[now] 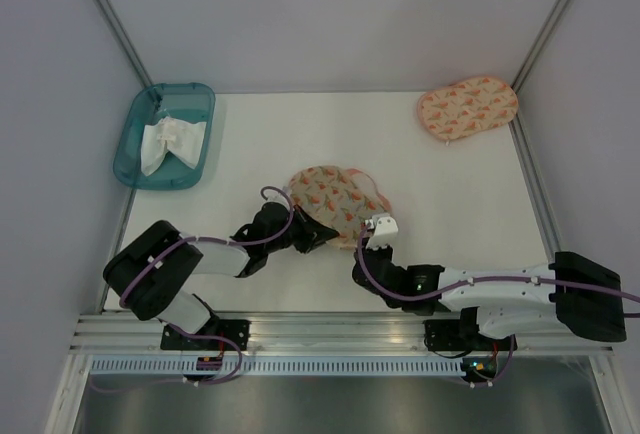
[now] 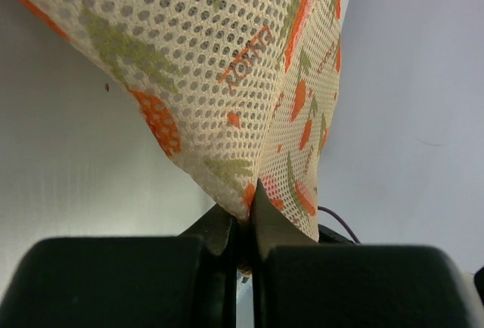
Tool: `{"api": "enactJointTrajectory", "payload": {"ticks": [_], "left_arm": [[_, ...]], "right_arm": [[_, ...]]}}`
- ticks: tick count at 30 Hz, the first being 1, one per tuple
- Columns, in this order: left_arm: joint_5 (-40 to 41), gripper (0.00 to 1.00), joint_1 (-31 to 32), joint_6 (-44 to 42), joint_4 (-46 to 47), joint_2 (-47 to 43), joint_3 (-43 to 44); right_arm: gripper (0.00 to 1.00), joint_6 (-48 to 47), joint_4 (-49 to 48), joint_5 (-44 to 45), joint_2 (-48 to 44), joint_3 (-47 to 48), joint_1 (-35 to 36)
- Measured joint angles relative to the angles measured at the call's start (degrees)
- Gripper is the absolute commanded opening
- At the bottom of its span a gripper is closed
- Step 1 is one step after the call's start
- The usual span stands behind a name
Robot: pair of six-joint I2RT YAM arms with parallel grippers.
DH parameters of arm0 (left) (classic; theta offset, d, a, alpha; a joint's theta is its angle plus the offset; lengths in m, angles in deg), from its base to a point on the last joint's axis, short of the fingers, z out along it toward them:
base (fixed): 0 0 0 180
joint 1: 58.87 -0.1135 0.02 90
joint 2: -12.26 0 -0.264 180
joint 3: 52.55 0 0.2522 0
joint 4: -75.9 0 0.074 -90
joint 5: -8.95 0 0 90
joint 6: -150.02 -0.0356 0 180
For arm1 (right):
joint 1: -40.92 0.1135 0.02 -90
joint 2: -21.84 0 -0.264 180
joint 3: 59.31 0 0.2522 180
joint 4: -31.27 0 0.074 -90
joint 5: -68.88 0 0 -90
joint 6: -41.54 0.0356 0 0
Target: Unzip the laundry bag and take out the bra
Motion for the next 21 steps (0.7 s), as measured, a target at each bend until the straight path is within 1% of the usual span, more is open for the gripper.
{"api": "enactJointTrajectory", "payload": {"ticks": [6, 9, 16, 21], "left_arm": [[-4.92, 0.02, -4.13, -8.37, -4.74, 0.13, 2.47], [-9.46, 0.02, -6.40, -12.74, -6.69, 0.22, 3.76], [-21.81, 0.02, -10.93, -21.99, -9.22, 3.63, 9.62], [-29.86, 0.02, -12.48, -29.97, -14.53, 6.14, 16.04]], "right_arm": [[0.01, 4.24, 13.38, 1.27, -3.21, 2.69, 0.04], [0.00, 6.25, 17.88, 1.22, -3.32, 3.58, 0.02], [0.00, 9.79, 23.06, 1.46, -3.37, 4.72, 0.04], [0.00, 11.43, 26.84, 2.69, -3.61, 4.94, 0.04]]}}
